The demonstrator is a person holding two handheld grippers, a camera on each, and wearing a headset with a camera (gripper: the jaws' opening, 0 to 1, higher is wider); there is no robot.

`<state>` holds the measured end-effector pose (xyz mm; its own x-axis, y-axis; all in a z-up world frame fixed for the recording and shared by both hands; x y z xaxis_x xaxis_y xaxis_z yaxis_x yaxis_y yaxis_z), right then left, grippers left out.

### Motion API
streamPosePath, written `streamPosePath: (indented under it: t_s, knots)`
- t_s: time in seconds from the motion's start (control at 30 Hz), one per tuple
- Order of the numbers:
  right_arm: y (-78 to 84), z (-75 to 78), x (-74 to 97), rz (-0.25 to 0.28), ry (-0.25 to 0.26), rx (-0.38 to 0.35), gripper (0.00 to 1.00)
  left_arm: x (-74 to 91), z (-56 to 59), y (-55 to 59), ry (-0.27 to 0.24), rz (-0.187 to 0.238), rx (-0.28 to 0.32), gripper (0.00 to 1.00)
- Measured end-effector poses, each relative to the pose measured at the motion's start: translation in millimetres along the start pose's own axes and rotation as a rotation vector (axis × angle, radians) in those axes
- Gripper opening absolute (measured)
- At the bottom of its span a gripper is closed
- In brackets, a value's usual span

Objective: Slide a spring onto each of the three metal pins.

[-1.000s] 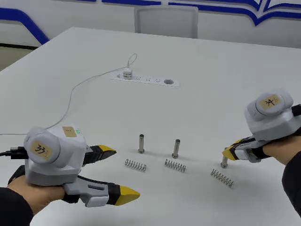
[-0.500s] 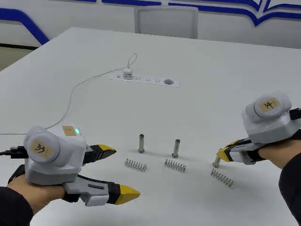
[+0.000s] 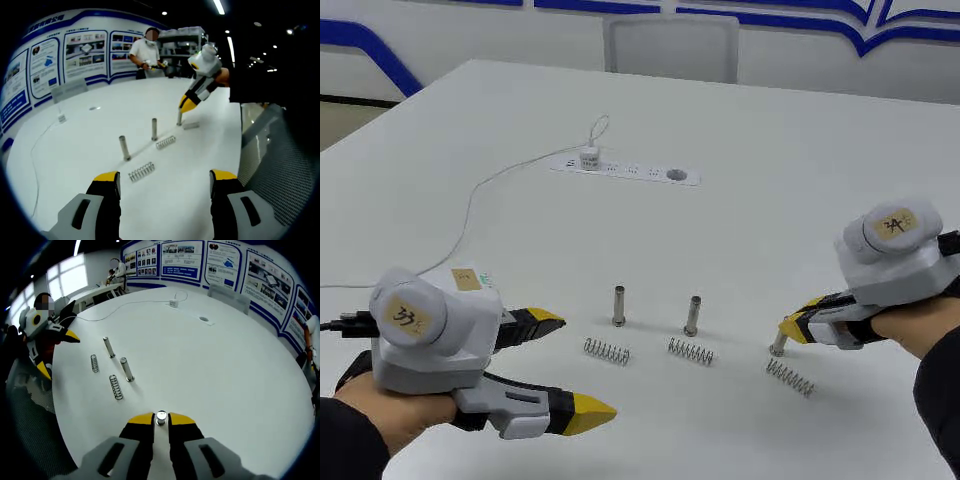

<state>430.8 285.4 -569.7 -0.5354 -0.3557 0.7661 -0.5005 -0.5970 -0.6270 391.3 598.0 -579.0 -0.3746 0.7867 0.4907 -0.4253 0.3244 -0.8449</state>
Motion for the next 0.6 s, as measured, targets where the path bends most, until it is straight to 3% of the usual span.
streamPosePath:
  t_s: [0.37,0.6]
  knots:
    - [4.1,0.2,5.2,-0.003,0.002,0.009,0.15,-0.2,0.4,0.5,0.004,-0.005,-0.003,0.74]
    - [15.0,-3.2,4.8,-0.024,-0.022,0.016,0.15,-0.4,1.0,0.2,0.006,-0.007,-0.005,0.74]
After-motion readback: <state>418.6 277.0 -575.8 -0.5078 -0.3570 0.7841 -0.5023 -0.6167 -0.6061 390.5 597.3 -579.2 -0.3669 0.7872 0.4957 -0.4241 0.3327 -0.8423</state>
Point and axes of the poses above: the centre of the closed fingertips' face, and the gripper's own axes: x roughly backward along the fingers, z roughly to its right, y roughly out of its underside, the point moved 9 cm from there along x, roughly backward along the fingers, and after that the axes turned 10 degrees about x, right-handed, at the moved point
